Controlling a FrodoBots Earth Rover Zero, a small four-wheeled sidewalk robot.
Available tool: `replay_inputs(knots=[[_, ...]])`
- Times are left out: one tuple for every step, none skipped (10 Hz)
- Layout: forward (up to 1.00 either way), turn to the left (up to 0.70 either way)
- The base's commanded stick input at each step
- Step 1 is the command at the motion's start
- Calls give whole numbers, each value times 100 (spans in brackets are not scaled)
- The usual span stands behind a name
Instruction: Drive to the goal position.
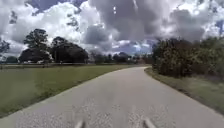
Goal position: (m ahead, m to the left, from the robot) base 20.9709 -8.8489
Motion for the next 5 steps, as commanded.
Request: replay_inputs(knots=[[70, 0], [70, 0], [70, 0], [70, 0], [70, 0]])
